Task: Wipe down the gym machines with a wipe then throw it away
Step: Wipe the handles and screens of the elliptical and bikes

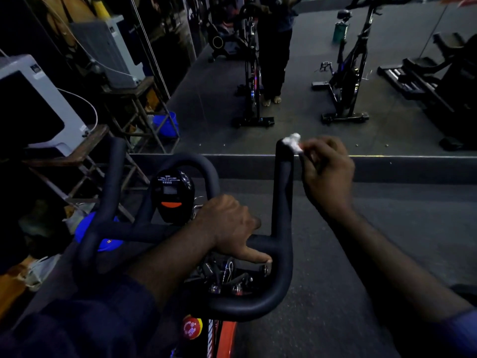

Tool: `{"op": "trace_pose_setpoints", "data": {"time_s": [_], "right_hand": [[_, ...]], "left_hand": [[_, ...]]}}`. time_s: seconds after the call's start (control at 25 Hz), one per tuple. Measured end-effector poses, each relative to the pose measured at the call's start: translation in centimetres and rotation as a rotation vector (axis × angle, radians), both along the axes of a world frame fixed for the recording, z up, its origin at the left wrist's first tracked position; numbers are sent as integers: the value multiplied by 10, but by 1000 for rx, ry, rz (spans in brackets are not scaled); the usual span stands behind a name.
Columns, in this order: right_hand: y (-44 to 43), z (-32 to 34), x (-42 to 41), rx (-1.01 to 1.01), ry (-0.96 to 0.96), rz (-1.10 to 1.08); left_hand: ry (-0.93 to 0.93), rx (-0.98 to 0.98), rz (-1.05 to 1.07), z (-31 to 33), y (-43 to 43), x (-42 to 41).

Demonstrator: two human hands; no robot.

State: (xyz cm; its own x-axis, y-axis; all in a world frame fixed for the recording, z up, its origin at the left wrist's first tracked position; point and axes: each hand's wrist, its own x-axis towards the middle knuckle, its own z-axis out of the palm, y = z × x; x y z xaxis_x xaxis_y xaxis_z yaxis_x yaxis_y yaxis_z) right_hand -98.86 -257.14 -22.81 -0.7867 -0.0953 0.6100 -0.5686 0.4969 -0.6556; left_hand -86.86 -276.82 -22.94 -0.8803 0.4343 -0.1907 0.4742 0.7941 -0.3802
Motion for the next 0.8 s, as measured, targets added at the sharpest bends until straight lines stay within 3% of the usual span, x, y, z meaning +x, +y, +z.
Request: {"op": "trace_pose_setpoints", "data": {"time_s": [0.12,0.32,0.4,0.6,0.68,0.8], "right_hand": [[-16,8,-7,341,83,158],[8,-33,90,600,82,468],[9,-24,89,744,125,570],[-27,28,5,607,198,253],[-30,5,15,704,211,267],[-6,-39,65,589,65,293]], "left_hand": [[16,17,-16,-3,0,-1],[57,91,-53,-6,-5,0],[64,109,-60,-4,-5,2],[74,113,-41,-1,-5,6],[93,238,20,1,-4,4],[124,461,114,3,0,1]]}}
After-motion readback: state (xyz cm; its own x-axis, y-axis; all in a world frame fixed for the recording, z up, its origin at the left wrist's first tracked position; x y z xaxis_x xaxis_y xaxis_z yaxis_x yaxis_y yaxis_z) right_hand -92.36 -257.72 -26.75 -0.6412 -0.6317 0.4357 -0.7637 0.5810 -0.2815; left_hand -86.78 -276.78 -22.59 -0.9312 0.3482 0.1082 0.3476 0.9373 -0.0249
